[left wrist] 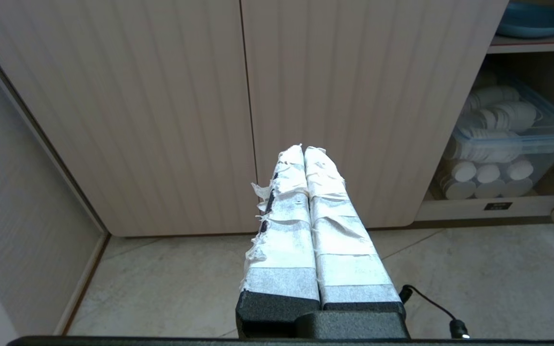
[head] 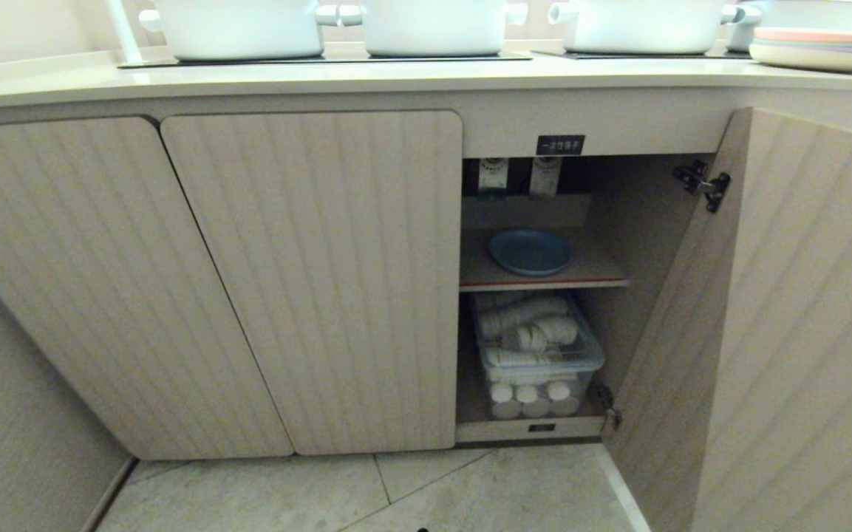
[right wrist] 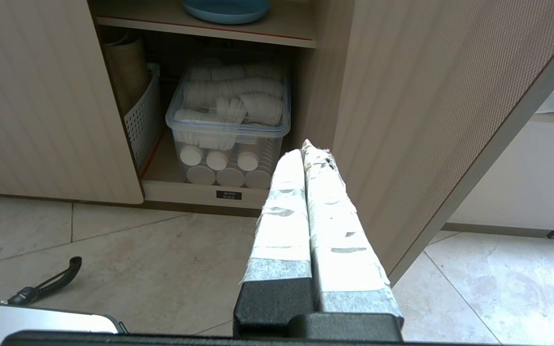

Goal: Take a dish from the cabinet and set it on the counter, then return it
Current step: Take the plate from the cabinet

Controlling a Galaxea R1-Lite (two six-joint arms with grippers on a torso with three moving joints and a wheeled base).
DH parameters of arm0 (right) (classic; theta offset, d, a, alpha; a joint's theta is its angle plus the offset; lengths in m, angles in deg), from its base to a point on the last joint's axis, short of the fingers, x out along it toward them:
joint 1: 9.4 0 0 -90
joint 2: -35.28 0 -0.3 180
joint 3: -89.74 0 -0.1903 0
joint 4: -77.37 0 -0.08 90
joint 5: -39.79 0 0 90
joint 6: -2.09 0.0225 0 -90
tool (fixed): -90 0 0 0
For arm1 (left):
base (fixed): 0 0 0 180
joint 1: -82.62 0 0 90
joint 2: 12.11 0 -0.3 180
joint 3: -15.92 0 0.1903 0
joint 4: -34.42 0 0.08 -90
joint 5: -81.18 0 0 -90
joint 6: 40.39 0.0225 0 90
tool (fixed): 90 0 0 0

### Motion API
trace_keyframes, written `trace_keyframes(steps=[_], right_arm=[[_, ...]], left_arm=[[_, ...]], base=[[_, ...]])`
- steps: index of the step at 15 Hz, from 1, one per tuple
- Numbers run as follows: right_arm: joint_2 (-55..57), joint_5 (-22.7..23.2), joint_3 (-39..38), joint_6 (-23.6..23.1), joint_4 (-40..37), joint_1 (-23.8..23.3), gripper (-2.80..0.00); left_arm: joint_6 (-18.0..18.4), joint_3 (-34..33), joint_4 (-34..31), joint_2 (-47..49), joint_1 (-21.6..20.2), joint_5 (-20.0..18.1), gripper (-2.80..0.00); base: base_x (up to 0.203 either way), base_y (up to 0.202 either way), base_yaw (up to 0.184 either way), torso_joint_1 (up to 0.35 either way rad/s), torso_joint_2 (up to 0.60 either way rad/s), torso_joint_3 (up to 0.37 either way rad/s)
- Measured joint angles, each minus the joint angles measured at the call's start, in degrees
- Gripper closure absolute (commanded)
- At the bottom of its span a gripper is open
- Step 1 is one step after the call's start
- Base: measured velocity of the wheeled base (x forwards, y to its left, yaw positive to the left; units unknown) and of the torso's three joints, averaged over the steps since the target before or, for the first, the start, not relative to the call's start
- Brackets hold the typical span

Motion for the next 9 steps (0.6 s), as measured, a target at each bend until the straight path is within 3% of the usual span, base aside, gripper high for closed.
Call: trace_keyframes(steps=[9], right_arm=[[0.00,-0.04,0.00,0.04,-0.04,-0.07,0.00]], left_arm=[[-0.26,0.00,0.07,0.00,0.00,0.00,0.00]], base=[[0.000,0.000,0.000,0.000,0.00,0.000]])
